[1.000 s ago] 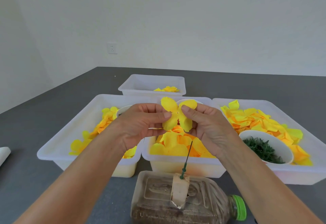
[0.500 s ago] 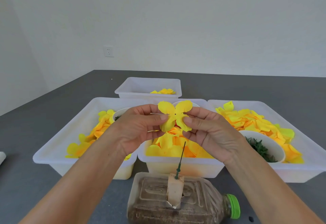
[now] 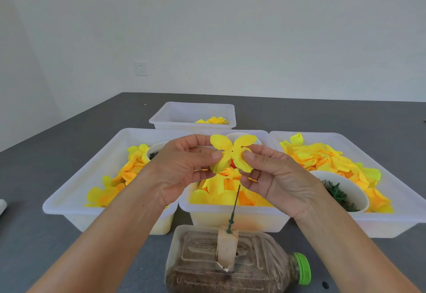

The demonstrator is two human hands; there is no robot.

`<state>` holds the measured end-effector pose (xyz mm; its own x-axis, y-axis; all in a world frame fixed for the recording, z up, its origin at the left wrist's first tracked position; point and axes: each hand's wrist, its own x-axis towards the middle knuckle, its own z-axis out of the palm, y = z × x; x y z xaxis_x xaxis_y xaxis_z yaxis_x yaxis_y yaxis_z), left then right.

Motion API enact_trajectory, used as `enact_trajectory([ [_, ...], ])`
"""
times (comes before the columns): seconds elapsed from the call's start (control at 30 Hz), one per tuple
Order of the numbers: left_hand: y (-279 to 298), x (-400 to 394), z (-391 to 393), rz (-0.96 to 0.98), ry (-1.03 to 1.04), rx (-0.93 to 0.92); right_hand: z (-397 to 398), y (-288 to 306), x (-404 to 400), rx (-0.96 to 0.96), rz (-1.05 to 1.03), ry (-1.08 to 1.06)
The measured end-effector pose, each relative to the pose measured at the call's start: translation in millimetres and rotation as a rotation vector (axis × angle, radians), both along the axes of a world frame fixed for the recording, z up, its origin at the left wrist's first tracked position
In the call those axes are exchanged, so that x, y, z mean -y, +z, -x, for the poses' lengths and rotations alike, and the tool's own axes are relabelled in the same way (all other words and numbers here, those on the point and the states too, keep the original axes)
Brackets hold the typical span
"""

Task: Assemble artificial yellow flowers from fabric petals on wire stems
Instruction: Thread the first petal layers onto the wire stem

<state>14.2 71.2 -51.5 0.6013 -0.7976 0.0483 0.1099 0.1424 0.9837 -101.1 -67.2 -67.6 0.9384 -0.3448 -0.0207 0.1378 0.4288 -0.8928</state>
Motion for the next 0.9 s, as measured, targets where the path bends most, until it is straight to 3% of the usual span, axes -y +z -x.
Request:
enact_trajectory([
  [0.43, 9, -6, 10, 0.003, -0.006, 0.019, 6, 4, 1, 0.005, -0.018, -0.025],
  [0.9, 17, -17, 29, -0.051, -0.029, 0.016, 20, 18, -16, -0.034, 0.093, 0.001],
])
